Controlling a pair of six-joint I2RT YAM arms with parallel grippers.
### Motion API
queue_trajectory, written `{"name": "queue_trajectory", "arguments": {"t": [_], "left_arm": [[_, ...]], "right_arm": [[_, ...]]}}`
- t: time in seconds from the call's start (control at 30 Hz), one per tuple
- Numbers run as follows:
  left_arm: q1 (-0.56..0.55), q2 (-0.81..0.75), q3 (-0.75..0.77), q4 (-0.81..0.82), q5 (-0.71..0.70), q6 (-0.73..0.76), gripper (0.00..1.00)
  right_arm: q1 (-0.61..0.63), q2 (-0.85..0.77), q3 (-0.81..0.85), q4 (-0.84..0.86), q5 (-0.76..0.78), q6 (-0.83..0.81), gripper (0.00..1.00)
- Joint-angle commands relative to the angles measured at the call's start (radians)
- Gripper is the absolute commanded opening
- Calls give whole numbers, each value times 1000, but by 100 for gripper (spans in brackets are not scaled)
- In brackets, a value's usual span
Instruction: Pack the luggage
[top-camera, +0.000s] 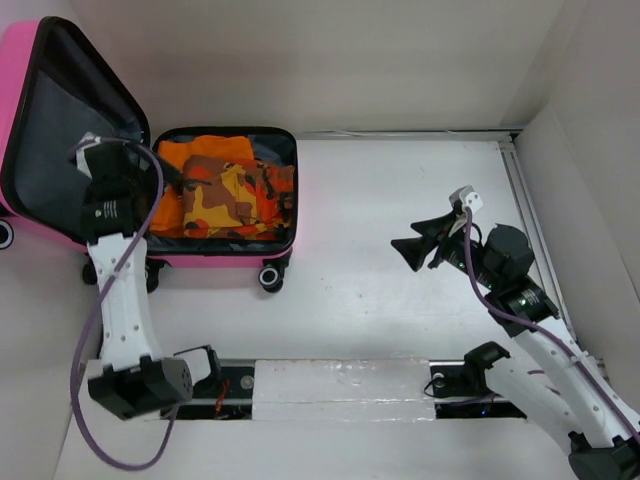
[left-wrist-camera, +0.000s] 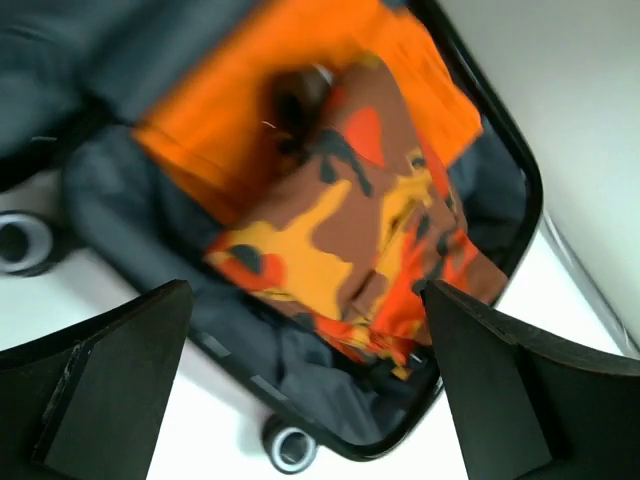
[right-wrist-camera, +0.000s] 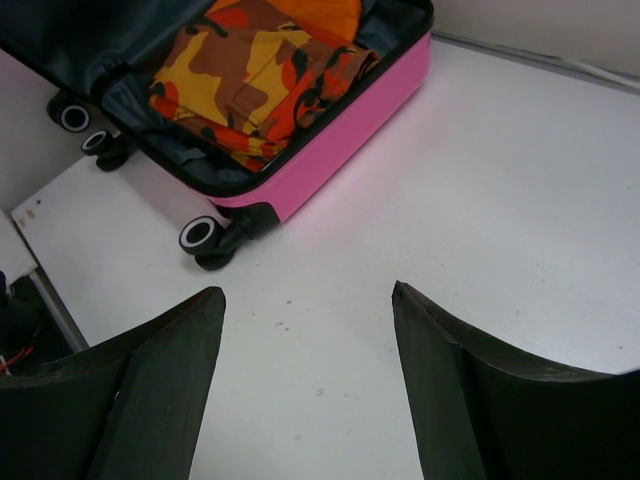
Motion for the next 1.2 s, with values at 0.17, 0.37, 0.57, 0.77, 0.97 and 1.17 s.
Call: {"name": "queue_trajectory", "arguments": {"t": [0.17, 0.37, 0.57, 0.77, 0.97, 1.17], "left_arm": [[-23, -390, -129, -59, -673, -8, 99], [-23, -314, -183, -52, -931, -4, 99], [5, -67, -18, -96, -1074, 9, 99], [5, 72, 52, -156, -1229, -17, 88], [5, 81, 6, -145, -1304, -33, 78], [5, 75, -22, -19, -1326, 61, 61]], "right_arm": [[26, -2, 44, 35, -14, -15, 74], [26, -2, 44, 35, -4, -15, 74], [26, -2, 44, 35, -4, -15, 74], [35, -2, 44, 35, -4, -15, 74], [35, 8, 44, 35, 9, -15, 74], [35, 17, 44, 35, 7, -15, 74]]}}
